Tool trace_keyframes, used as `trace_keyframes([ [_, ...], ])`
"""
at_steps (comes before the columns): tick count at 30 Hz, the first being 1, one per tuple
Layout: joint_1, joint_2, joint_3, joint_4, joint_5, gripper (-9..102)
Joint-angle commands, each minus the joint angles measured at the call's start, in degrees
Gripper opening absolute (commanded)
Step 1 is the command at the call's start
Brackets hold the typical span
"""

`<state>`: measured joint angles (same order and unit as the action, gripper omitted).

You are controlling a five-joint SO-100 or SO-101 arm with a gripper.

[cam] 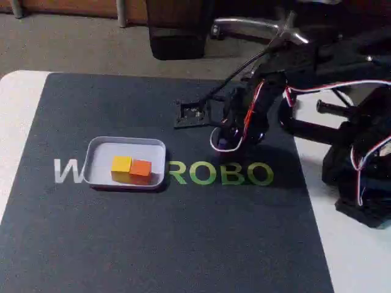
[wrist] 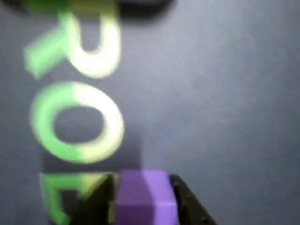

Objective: Move blocks one by one until all three blocks are in the tray.

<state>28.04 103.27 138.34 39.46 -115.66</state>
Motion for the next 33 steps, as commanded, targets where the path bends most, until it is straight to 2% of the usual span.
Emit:
trace_keyframes([
  [1, -0.79, 0.53, -3.25, 0.18, 2.11, -8],
  [8, -0.62, -0.09, -3.25, 0.18, 2.29, -8],
  [11, -2.20, 0.00, -4.31, -0.26, 5.36, -8],
  [16, -6.86, -3.78, -12.30, 0.00, 16.61, -8],
  [24, -10.37, -20.04, -34.98, 0.26, 36.04, -8],
  [29, -9.76, -27.51, -46.05, 3.87, 41.31, -8],
  [33, -9.58, -28.74, -48.69, 4.22, 43.24, -8],
])
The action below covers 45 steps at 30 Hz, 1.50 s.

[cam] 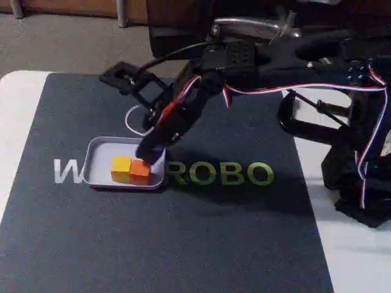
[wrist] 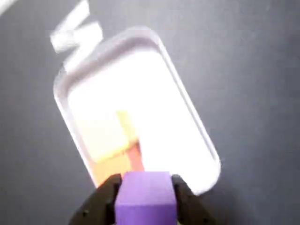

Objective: Move blocks one by one until all three blocks are in the tray.

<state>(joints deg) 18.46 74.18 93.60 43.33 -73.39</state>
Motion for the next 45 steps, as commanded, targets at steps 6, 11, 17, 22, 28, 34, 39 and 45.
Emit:
trace_keyframes([
  [6, 0.70, -1.85, -7.82, 0.35, 3.87, -8],
  [11, 2.37, -4.31, -11.25, 0.88, 5.89, -8],
  [17, 3.34, -6.86, -13.18, 1.14, 6.15, -8],
  [22, 3.25, -8.09, -13.80, 1.14, 5.27, -8],
  [28, 3.25, -8.70, -13.89, 1.23, 4.83, -4],
  [34, 3.52, -8.70, -13.97, 1.23, 5.10, 6],
  [39, 3.69, -8.44, -13.97, 1.32, 5.36, 10],
  [45, 3.60, -8.17, -13.97, 2.02, 4.75, 27],
])
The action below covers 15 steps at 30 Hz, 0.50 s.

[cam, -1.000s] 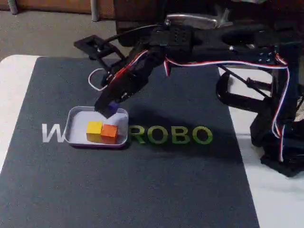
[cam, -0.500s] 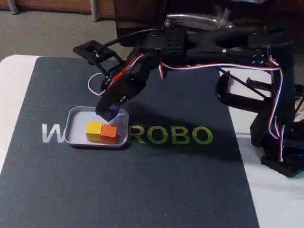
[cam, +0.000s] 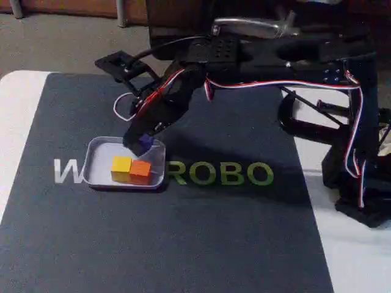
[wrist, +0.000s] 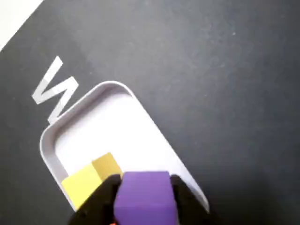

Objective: Move blocks one by one until all three blocks are in the tray.

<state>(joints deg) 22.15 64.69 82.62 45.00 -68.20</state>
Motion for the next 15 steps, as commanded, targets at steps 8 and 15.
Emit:
trace_keyframes([
  [8, -0.18, 2.46, -2.72, 2.29, -2.55, 29],
  [15, -0.53, 8.53, -2.46, 10.46, -7.73, 29],
])
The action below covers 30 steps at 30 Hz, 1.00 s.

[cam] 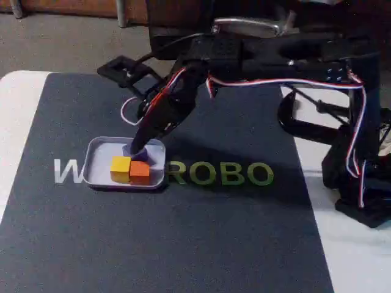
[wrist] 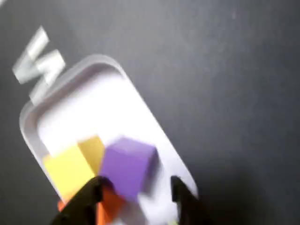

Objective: Move blocks one by one until all three blocks are in the tray.

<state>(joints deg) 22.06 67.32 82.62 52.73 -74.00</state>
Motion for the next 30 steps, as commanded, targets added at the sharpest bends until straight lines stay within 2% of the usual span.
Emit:
trace_keyframes([
  [1, -0.62, 7.12, -2.37, 4.04, -2.72, 28],
  [4, -1.23, 10.90, -2.20, 7.29, -4.39, 17],
  [7, -1.76, 14.68, -0.53, 8.44, -5.27, 16],
  [11, -2.29, 19.86, 4.22, 8.44, -8.53, 16],
  [15, -2.37, 24.79, 10.02, 8.44, -12.04, 26],
  [22, -1.14, 34.89, 23.29, 8.00, -20.39, 30],
  [29, 1.23, 46.76, 36.12, 7.29, -27.25, 1],
  [30, 1.41, 48.08, 37.62, 7.03, -27.95, -1],
])
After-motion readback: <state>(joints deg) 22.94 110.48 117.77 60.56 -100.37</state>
